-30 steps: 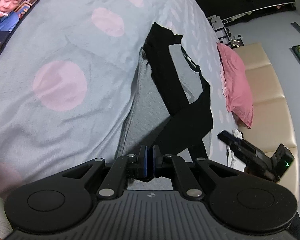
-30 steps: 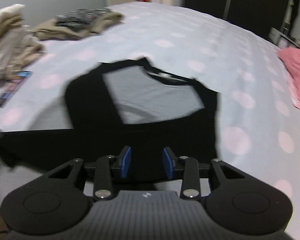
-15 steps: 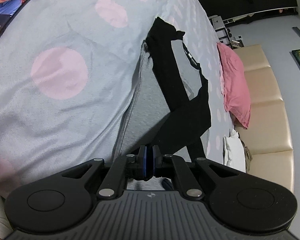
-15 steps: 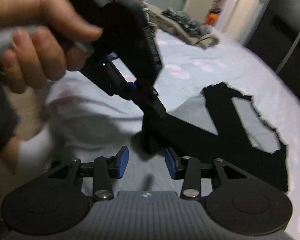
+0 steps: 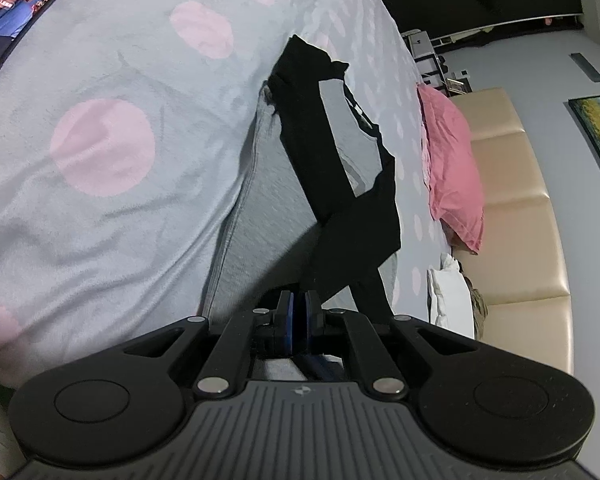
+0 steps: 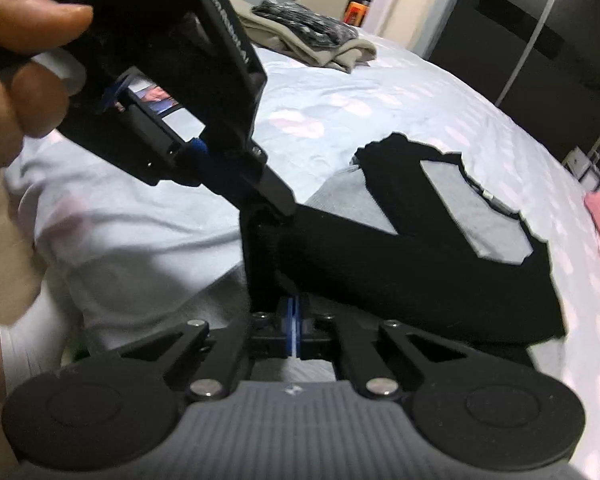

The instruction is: Fold clothes

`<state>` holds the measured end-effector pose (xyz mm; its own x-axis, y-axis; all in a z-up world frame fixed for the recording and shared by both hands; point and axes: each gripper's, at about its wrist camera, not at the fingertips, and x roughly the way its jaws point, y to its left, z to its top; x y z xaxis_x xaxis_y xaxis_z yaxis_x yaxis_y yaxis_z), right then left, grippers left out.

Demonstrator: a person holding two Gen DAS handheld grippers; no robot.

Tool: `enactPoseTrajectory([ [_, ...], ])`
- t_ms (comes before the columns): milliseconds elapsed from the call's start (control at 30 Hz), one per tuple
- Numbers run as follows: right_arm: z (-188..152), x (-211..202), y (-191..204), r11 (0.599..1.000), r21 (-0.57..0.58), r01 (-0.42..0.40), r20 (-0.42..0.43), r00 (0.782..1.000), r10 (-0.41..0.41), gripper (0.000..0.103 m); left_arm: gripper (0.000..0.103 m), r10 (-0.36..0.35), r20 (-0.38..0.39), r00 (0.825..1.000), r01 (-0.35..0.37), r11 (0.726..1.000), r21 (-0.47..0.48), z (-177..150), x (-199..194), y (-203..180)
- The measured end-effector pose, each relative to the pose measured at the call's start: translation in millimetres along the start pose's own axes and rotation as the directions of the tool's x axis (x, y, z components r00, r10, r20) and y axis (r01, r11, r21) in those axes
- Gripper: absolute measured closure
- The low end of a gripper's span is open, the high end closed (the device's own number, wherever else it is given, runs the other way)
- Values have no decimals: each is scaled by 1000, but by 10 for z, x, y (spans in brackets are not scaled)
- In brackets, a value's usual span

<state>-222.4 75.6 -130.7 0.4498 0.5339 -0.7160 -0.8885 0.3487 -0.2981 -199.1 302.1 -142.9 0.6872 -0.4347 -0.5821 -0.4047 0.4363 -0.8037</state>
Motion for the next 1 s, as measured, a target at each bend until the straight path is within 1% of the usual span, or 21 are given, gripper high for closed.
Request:
enactPoseTrajectory([
  [33,14,-48,-5,1000,-28,0,-1,1000,0,101,100,0,-2,1000,0,1000,0,-7,-8,5],
  [133,51,-188,62,986,-165,11,-18,1000,-14,101,100,12,-15,1000,-12,1000,-10,-33,6,66],
  [200,57,-253,137,964,-265,15,-32,999,-24,101,100,30,-38,999,-30,999,-16,-69,52,123],
  [267,49,-234,200,942,-336,-6,-64,998,-16,101,100,64,-63,996,-65,998,-6,-111,114,171],
  [367,-16,-159,290,927,-369,-60,-90,996,29,101,98,136,-63,989,-135,991,20,-127,116,191],
  [433,-88,-67,359,920,-379,-102,-129,990,57,99,98,188,-55,981,-186,982,39,-130,99,194],
  [500,-158,-11,413,911,-389,-138,-172,982,75,97,92,239,-46,970,-236,970,58,-132,83,197],
  [533,-172,-29,410,913,-379,-154,-182,979,90,97,85,260,-36,965,-257,964,72,-133,68,182],
  [600,-174,-84,361,925,-336,-180,-186,975,122,94,84,281,4,960,-279,952,123,-137,16,85],
  [667,-141,-133,251,949,-268,-168,-159,979,128,87,84,299,46,953,-302,938,172,-141,-36,-12],
  [700,-124,-139,180,961,-231,-151,-139,983,121,85,84,294,63,954,-301,933,196,-147,-57,-62],
  [800,-104,-129,24,987,-128,-101,-85,992,90,84,84,201,80,976,-215,938,272,-206,-64,-210],
  [833,-110,-89,-16,991,-92,-100,-68,993,94,84,84,181,80,980,-197,936,291,-232,-41,-243],
  [867,-140,-35,-61,993,-44,-111,-43,993,109,83,84,169,82,982,-187,933,309,-255,-16,-264],
  [933,-216,78,-123,989,41,-139,-8,990,140,82,84,178,97,979,-201,920,336,-293,43,-258],
  [1000,-283,163,-133,977,98,-188,-42,980,193,79,84,186,112,976,-215,907,363,-331,101,-252],
])
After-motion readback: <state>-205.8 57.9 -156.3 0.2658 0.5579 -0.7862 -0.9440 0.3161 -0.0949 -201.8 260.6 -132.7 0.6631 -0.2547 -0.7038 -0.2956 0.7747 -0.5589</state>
